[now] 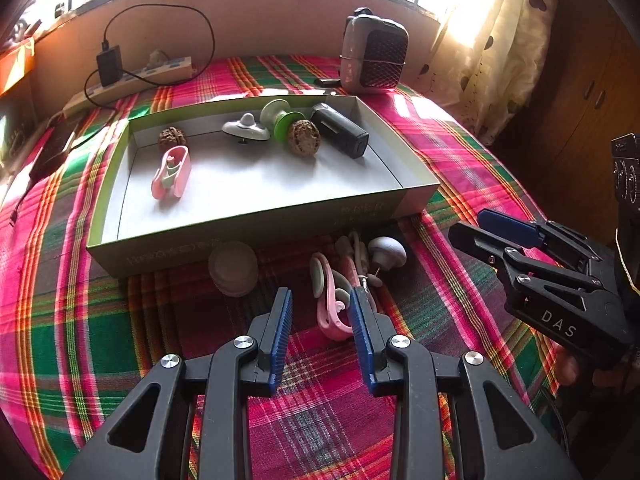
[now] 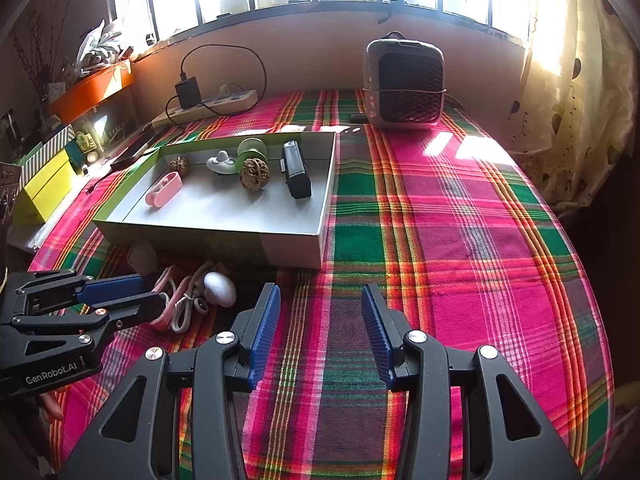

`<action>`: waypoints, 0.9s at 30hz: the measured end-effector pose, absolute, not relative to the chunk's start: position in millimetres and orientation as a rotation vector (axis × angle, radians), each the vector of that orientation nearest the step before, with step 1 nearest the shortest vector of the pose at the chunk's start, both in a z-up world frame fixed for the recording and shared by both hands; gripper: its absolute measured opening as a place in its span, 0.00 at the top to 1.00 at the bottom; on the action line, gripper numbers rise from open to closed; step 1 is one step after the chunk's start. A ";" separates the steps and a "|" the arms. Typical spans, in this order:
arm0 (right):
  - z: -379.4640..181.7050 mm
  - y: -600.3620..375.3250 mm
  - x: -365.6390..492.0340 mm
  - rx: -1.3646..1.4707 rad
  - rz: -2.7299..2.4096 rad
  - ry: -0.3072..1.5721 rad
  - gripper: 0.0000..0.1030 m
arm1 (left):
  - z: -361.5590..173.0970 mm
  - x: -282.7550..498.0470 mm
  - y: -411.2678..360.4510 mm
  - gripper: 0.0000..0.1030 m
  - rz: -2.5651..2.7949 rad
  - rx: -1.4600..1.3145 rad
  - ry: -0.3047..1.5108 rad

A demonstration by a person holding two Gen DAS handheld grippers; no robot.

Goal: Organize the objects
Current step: 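Move the left gripper to the pink curved hook while the right gripper reaches the white egg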

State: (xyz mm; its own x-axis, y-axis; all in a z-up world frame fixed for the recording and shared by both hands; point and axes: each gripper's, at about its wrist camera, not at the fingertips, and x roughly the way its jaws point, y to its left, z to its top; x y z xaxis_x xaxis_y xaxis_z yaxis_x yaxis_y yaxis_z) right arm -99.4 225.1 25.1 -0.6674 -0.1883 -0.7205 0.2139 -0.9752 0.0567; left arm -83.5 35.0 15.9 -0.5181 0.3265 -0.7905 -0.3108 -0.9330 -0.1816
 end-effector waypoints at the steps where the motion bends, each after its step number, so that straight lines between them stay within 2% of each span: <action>1: 24.7 225.2 -99.7 1.155 -2.681 0.047 0.58 | 15.7 -83.7 35.0 0.73 2.457 -1.286 -0.029; 9: 21.4 224.8 -101.3 1.161 -2.666 0.040 0.57 | 19.0 -80.9 39.6 0.73 2.466 -1.282 -0.018; 17: 20.3 223.0 -101.0 1.159 -2.653 0.045 0.57 | 17.1 -83.2 38.3 0.67 2.480 -1.303 -0.024; 27: 18.9 221.0 -100.9 1.162 -2.644 0.044 0.57 | 16.3 -83.8 46.0 0.67 2.478 -1.318 0.017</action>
State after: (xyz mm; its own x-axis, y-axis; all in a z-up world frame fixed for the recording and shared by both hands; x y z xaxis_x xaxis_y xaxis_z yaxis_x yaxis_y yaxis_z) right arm -100.9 221.0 18.9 -0.6496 -0.2173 -0.7286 0.2413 -0.9677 0.0734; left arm -83.8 46.0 16.3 -0.5159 0.2843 -0.8081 -0.2956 -0.9444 -0.1436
